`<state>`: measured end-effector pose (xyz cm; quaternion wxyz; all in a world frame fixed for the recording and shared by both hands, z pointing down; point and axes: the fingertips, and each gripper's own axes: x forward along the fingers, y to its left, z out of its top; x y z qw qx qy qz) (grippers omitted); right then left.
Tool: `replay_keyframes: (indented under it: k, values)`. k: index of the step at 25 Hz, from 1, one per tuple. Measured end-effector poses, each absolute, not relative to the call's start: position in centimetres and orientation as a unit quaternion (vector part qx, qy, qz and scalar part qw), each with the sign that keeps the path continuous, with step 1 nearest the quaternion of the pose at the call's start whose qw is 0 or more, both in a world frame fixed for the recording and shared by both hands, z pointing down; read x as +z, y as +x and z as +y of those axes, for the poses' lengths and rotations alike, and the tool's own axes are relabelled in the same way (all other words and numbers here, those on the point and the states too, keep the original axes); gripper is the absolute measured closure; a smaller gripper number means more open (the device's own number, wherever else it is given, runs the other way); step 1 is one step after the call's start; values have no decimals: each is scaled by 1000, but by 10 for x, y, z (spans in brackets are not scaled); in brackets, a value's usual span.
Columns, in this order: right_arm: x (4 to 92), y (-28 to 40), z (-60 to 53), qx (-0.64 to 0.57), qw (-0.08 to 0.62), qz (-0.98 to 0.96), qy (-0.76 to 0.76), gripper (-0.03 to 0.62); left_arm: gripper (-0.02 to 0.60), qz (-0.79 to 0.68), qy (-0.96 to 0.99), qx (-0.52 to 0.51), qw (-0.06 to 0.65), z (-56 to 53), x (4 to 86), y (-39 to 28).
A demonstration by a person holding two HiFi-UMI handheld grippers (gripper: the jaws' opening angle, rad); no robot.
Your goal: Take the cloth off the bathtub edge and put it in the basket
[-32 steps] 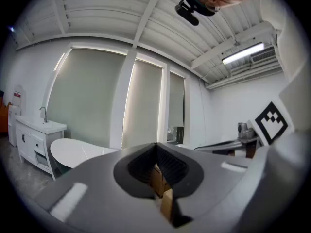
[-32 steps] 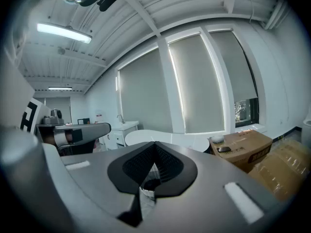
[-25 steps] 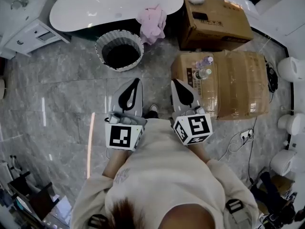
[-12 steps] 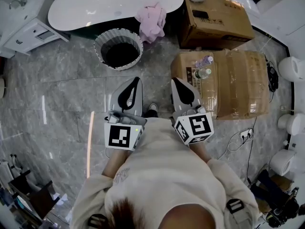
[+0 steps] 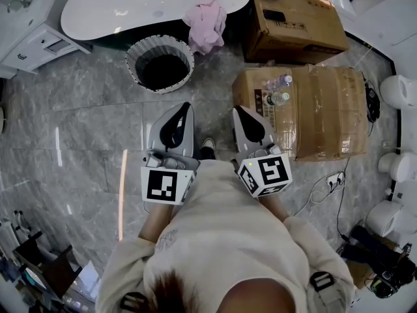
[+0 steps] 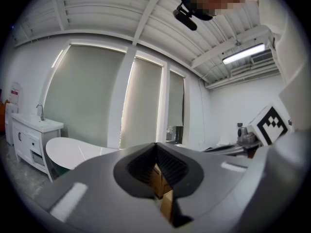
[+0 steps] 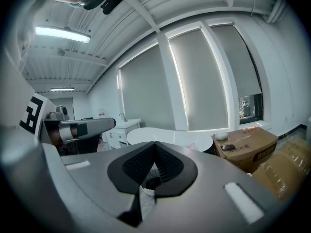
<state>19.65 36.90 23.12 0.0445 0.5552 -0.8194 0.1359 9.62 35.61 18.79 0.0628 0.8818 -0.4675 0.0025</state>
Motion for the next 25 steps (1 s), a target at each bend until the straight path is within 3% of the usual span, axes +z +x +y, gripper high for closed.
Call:
replay_keyframes:
  k: [5, 12, 25]
  values:
    - [233, 188, 353, 133, 51, -819, 556, 594, 574, -465, 883, 0, 68, 337, 190, 88]
    - [218, 178, 312, 146, 4, -813, 563, 595, 575, -448, 891, 8, 71, 293, 193, 74]
    - [226, 149, 227, 148, 26, -791, 593, 595, 574, -406, 912, 25, 51, 204, 203, 39]
